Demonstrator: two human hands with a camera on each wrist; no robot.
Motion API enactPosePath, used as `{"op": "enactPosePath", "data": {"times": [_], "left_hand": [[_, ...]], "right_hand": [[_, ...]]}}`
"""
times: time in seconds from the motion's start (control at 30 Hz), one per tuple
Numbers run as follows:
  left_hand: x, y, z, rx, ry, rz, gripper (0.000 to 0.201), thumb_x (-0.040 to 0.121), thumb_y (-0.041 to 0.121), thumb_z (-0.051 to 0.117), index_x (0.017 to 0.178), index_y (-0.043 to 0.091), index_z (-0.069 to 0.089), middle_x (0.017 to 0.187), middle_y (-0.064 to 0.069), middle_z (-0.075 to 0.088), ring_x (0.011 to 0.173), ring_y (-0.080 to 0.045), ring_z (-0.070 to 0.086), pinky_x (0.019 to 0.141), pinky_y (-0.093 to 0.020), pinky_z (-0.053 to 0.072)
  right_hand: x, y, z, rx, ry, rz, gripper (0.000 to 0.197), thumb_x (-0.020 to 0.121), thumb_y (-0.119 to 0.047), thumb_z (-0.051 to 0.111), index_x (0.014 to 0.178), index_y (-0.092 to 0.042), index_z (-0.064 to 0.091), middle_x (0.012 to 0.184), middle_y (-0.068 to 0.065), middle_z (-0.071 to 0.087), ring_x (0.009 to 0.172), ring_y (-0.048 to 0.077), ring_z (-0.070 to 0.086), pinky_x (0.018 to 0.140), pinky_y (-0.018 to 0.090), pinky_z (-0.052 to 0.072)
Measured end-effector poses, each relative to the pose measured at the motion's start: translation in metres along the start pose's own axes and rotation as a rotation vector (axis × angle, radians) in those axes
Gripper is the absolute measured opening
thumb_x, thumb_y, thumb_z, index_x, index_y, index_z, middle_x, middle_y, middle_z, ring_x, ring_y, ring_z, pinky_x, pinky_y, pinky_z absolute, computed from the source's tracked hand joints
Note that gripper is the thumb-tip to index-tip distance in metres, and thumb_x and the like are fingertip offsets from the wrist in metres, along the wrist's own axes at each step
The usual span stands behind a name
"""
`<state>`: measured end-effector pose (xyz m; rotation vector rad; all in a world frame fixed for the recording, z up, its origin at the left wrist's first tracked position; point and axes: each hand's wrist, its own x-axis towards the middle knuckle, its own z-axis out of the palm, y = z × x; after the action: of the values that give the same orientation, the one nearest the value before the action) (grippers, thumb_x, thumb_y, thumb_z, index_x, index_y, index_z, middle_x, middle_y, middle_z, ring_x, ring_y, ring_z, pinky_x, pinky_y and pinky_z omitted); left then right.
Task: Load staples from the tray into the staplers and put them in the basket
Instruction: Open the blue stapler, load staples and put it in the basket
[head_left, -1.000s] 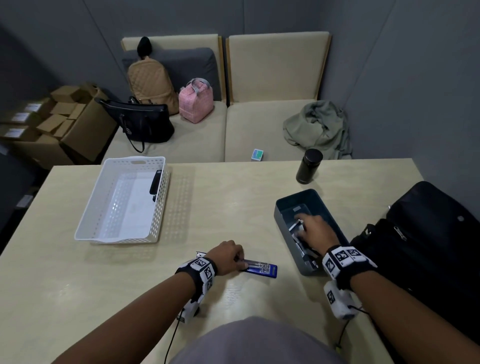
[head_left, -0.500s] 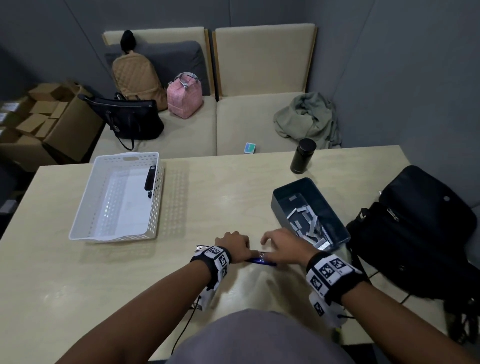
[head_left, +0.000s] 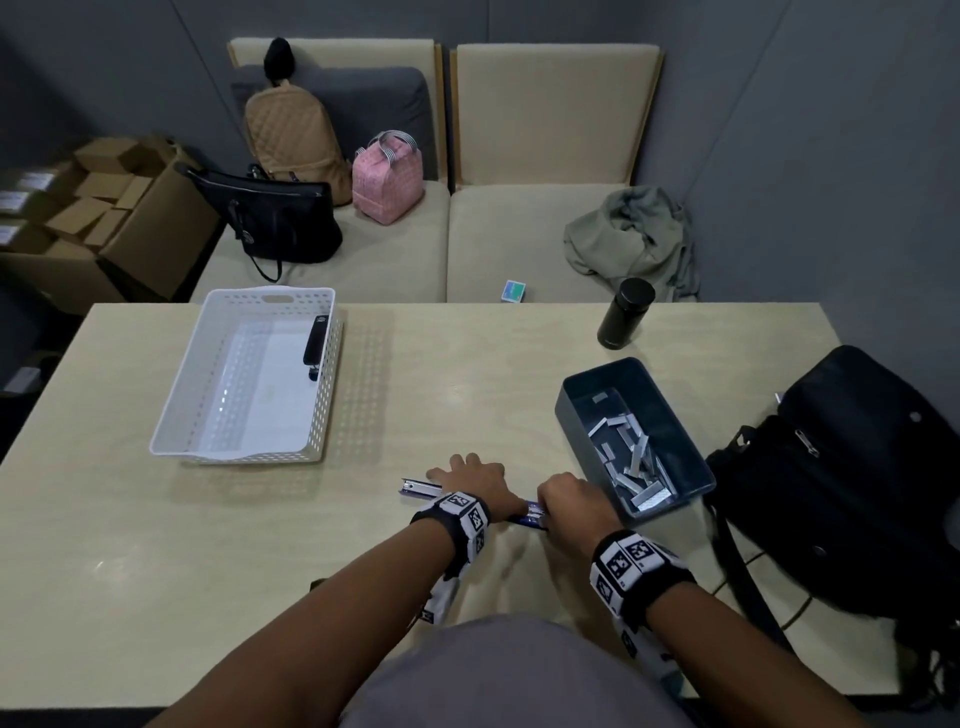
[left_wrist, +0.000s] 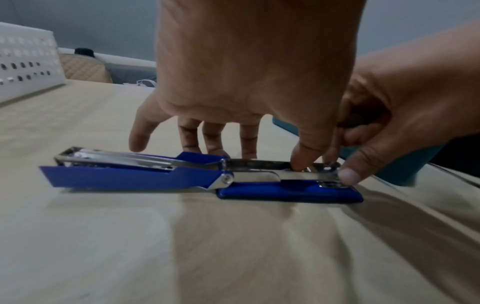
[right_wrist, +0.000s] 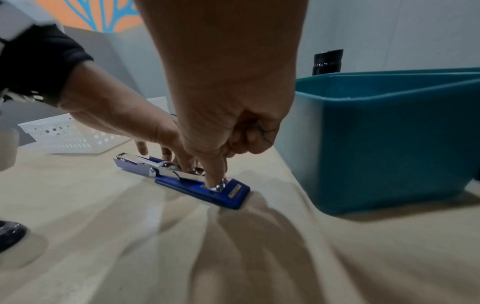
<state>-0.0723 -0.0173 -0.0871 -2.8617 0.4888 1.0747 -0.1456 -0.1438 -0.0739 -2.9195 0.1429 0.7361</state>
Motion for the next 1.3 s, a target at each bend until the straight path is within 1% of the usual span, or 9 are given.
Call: {"op": "enactPosePath", "data": {"times": [0.2, 0.37, 0.47, 0.63, 0.8, 1.0, 1.1, 1.2, 1.3], "left_hand": [[0.006, -0.035, -0.010, -0.111, -0.031, -0.021, 0.043, 0.061, 0.057, 0.065, 0.094, 0.029, 0.064, 0.105, 0.000, 0.062, 0.110, -0.029, 0.049, 0.097, -0.052, 0.034], [0.006, -0.037, -0.008, -0.165, 0.004, 0.028, 0.029, 0.065, 0.049, 0.067, 0.085, 0.027, 0.065, 0.093, 0.003, 0.067, 0.099, -0.024, 0.056, 0.084, -0.042, 0.036], [0.008, -0.038, -0.010, -0.183, -0.010, 0.033, 0.028, 0.065, 0.046, 0.068, 0.085, 0.027, 0.068, 0.090, 0.005, 0.069, 0.092, -0.021, 0.061, 0.082, -0.039, 0.038], [0.011, -0.037, -0.011, -0.182, -0.020, 0.024, 0.027, 0.064, 0.045, 0.069, 0.082, 0.026, 0.069, 0.087, 0.006, 0.070, 0.087, -0.020, 0.063, 0.078, -0.034, 0.040], [0.010, -0.037, -0.009, -0.174, -0.001, 0.021, 0.024, 0.065, 0.044, 0.069, 0.082, 0.027, 0.069, 0.087, 0.005, 0.070, 0.088, -0.021, 0.063, 0.079, -0.035, 0.041], [0.010, -0.037, -0.007, -0.184, 0.002, 0.036, 0.019, 0.066, 0.043, 0.066, 0.078, 0.029, 0.065, 0.088, 0.005, 0.070, 0.089, -0.021, 0.062, 0.086, -0.037, 0.044], [0.009, -0.037, -0.008, -0.180, 0.015, 0.042, 0.020, 0.069, 0.042, 0.065, 0.083, 0.028, 0.067, 0.091, 0.004, 0.070, 0.092, -0.022, 0.061, 0.087, -0.039, 0.042], [0.008, -0.037, -0.008, -0.176, 0.006, 0.043, 0.018, 0.070, 0.042, 0.065, 0.082, 0.029, 0.066, 0.092, 0.004, 0.070, 0.093, -0.022, 0.061, 0.089, -0.040, 0.043], [0.008, -0.037, -0.009, -0.175, -0.003, 0.039, 0.015, 0.071, 0.042, 0.064, 0.078, 0.029, 0.063, 0.092, 0.003, 0.070, 0.094, -0.022, 0.061, 0.090, -0.041, 0.042]], "right_hand": [[-0.006, 0.003, 0.007, 0.067, 0.051, -0.006, 0.015, 0.085, -0.026, 0.060, 0.095, -0.016, 0.063, 0.101, 0.008, 0.065, 0.089, 0.030, 0.064, 0.074, 0.036, 0.050], [-0.009, 0.003, 0.002, 0.198, 0.000, 0.051, 0.016, 0.081, -0.027, 0.063, 0.095, -0.018, 0.063, 0.100, 0.007, 0.065, 0.087, 0.028, 0.064, 0.073, 0.034, 0.052], [-0.004, 0.008, -0.003, 0.408, -0.105, 0.103, 0.029, 0.081, -0.018, 0.064, 0.109, -0.021, 0.055, 0.101, 0.006, 0.063, 0.092, 0.024, 0.062, 0.075, 0.033, 0.051], [0.005, 0.009, -0.011, 0.671, -0.112, 0.050, 0.052, 0.085, 0.000, 0.042, 0.133, -0.019, 0.039, 0.092, 0.001, 0.062, 0.094, 0.022, 0.060, 0.085, 0.038, 0.052], [0.007, 0.001, -0.012, 0.595, -0.036, 0.040, 0.037, 0.096, -0.006, 0.040, 0.130, -0.017, 0.048, 0.114, 0.002, 0.061, 0.104, 0.020, 0.059, 0.087, 0.036, 0.053], [0.011, -0.012, -0.005, 0.482, 0.034, -0.014, 0.023, 0.092, -0.011, 0.055, 0.110, -0.015, 0.069, 0.110, 0.006, 0.057, 0.100, 0.023, 0.060, 0.086, 0.035, 0.051], [0.010, -0.016, 0.002, 0.418, 0.029, -0.038, 0.023, 0.092, -0.014, 0.058, 0.113, -0.015, 0.068, 0.107, 0.006, 0.054, 0.098, 0.024, 0.059, 0.086, 0.037, 0.051], [0.010, -0.019, 0.005, 0.283, 0.038, -0.077, 0.018, 0.086, -0.013, 0.058, 0.103, -0.014, 0.064, 0.100, 0.008, 0.056, 0.094, 0.030, 0.060, 0.078, 0.041, 0.052], [0.008, -0.019, 0.007, 0.269, 0.064, -0.077, 0.032, 0.083, -0.014, 0.061, 0.114, -0.018, 0.061, 0.105, 0.006, 0.060, 0.097, 0.029, 0.060, 0.078, 0.039, 0.051]]}}
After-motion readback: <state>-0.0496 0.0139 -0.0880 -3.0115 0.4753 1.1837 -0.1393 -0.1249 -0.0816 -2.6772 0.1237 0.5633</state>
